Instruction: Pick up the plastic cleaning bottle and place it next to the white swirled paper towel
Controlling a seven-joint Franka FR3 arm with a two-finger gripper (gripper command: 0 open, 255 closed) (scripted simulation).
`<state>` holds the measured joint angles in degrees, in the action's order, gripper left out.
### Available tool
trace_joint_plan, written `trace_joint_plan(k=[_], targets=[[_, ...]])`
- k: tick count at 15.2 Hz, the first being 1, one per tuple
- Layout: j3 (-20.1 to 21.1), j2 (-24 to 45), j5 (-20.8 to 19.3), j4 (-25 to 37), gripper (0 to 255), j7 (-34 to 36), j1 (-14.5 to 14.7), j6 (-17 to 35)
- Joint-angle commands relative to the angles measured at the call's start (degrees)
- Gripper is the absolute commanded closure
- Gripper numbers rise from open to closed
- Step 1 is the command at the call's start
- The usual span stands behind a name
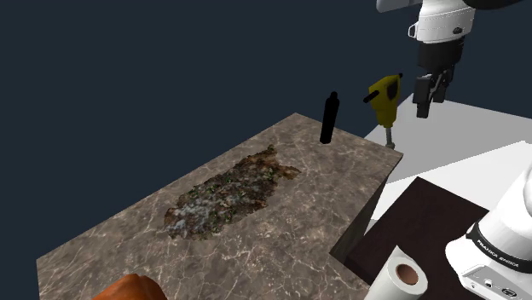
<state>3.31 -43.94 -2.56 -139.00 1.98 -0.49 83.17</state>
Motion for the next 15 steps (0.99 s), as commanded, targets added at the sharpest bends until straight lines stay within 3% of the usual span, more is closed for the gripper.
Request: trace_joint_plan(k=[1,15], targets=[[0.0,0.0,0.0,0.0,0,0.0,0.0,0.0],[-4.6,23.0,0.1,6.5,0,1.4,-3.9,26.6]])
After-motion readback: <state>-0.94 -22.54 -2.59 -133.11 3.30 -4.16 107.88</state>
